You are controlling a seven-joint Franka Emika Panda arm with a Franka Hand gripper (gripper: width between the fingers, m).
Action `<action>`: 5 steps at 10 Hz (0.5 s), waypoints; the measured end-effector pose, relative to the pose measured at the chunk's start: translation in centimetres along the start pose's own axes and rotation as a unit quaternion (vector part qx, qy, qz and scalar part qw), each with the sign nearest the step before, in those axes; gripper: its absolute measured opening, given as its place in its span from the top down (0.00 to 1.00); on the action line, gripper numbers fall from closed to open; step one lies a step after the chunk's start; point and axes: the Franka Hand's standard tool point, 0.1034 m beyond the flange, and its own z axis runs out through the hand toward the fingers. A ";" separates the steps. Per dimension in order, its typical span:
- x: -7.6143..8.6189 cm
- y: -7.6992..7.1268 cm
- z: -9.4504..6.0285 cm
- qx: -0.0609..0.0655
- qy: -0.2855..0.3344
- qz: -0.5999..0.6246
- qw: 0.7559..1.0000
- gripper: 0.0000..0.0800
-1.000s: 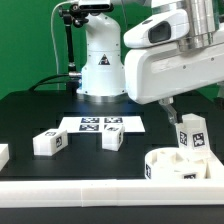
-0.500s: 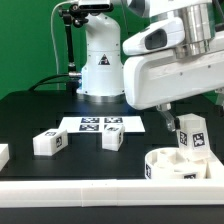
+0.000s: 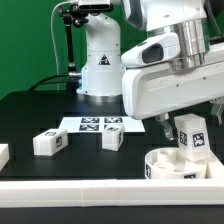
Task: Assemble stool
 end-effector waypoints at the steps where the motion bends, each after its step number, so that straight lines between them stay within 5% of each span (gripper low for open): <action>1: 0.1 -0.2 -0.1 0.000 0.001 -0.001 1.000 0.44; 2: 0.1 0.0 0.0 0.000 0.001 -0.001 1.000 0.57; 5: 0.1 0.0 0.0 0.000 0.001 0.007 1.000 0.57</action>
Offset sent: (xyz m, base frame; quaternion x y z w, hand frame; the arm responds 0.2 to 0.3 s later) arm 0.0000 0.0000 0.0000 0.0000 0.0000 0.0000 1.0000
